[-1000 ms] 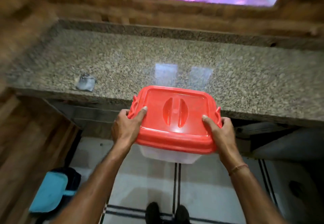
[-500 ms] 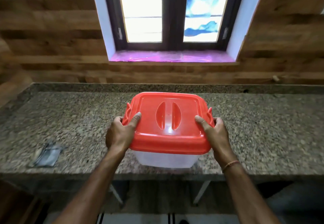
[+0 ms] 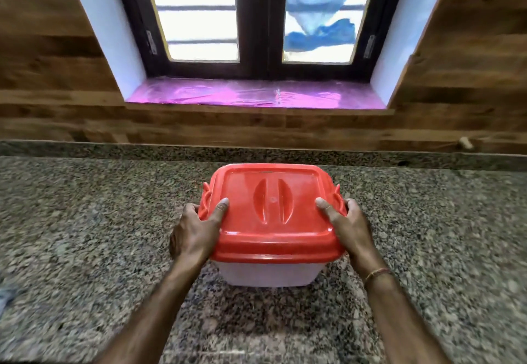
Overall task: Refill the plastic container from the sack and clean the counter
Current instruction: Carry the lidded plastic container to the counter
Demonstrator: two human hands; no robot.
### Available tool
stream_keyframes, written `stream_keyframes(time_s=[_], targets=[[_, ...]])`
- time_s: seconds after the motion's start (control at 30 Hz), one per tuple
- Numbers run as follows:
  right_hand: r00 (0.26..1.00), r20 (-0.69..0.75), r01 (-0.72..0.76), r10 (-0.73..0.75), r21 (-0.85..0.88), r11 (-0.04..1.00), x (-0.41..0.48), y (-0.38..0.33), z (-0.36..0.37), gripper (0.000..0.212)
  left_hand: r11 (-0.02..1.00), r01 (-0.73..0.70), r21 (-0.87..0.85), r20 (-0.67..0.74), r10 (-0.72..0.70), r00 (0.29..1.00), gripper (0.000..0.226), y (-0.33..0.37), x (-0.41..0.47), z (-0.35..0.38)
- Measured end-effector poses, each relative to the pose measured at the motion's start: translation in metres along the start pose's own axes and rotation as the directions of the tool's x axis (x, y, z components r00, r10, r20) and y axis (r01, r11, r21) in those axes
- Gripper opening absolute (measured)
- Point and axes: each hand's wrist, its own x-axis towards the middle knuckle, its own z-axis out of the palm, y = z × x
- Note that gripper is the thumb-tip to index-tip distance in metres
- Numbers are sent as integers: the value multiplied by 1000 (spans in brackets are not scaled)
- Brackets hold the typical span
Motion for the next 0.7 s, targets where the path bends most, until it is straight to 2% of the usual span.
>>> stream_keyframes(time_s=[0.07, 0.17, 0.23, 0.4, 0.57, 0.7], targets=[[1000, 11, 6, -6, -16, 1000, 9, -2, -11, 66, 1000, -11, 7, 36, 11, 999, 75, 7, 2, 10], [999, 33, 0, 1, -27, 1000, 16, -1, -21, 52, 992, -59, 115, 74, 51, 996, 68, 17, 5, 16], [1000, 9, 12, -11, -100, 995, 19, 0, -20, 45, 990, -74, 122, 115, 60, 992, 69, 19, 11, 17], [999, -35, 9, -18, -239, 971, 27, -2, -19, 44, 995, 32, -95, 264, -5, 965, 74, 25, 29, 15], [998, -24, -66, 62, -253, 965, 37, -2, -20, 61, 984, 76, -162, 294, -25, 956, 76, 15, 41, 18], [996, -35, -91, 85, -229, 969, 39, 0, -19, 67, 916, 254, -311, 344, -141, 929, 68, 3, 49, 19]])
